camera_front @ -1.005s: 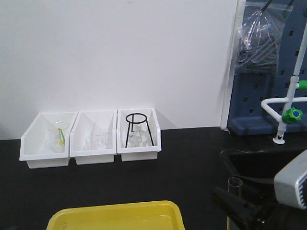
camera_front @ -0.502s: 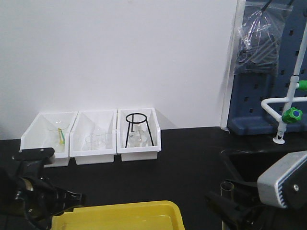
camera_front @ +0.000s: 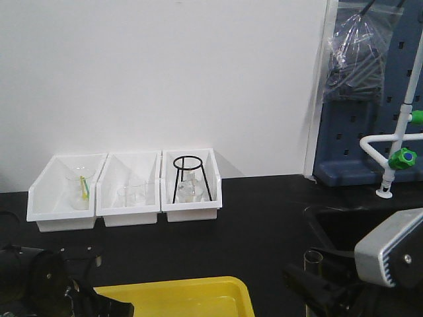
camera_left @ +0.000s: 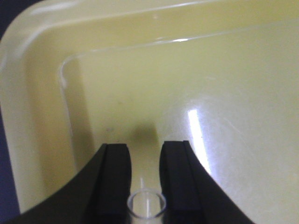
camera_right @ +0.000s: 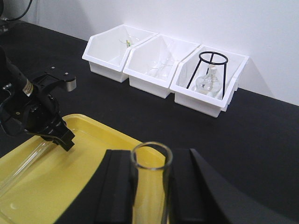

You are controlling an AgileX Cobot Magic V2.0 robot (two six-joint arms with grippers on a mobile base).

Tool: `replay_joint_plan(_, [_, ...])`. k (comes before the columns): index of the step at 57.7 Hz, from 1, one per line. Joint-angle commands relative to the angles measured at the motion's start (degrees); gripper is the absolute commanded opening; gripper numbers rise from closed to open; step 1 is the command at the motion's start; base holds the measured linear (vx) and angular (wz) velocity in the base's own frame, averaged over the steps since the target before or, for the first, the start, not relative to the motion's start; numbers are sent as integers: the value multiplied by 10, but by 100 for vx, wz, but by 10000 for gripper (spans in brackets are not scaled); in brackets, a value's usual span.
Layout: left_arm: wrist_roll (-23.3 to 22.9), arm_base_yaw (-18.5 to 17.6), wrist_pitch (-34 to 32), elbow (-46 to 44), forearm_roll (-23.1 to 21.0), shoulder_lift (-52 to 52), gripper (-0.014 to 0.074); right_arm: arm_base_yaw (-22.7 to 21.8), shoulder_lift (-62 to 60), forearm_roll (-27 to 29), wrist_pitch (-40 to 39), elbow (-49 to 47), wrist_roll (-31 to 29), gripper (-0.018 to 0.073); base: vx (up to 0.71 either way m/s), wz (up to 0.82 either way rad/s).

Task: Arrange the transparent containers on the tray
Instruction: 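Lower the left gripper's tube into the yellow tray and open, then lower the right gripper's tube into the yellow tray and open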

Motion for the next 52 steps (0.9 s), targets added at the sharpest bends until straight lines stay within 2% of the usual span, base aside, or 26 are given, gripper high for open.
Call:
replay_joint_plan(1, [-12,-3,-21,-17,-6,-19,95,-2,-4,-5,-45,-18,-6,-11,0,0])
replay_joint_plan(25, [-15,-3,-18,-17,-1,10,378,-2,-4,-5,-45,-18,-6,-11,0,0])
replay_joint_plan(30, [-15,-3,-22,-17,4,10,405,-2,-4,-4,-45,-18,-6,-11,0,0])
replay_joint_plan(42, [-17,-3,-17,-17,41,9,408,-2,-4,-3,-45,-18,-6,-11,0,0])
replay_joint_plan(52, [-24,-3,-19,-18,45,-9,408,-2,-4,-3,-45,-18,-6,-11,0,0])
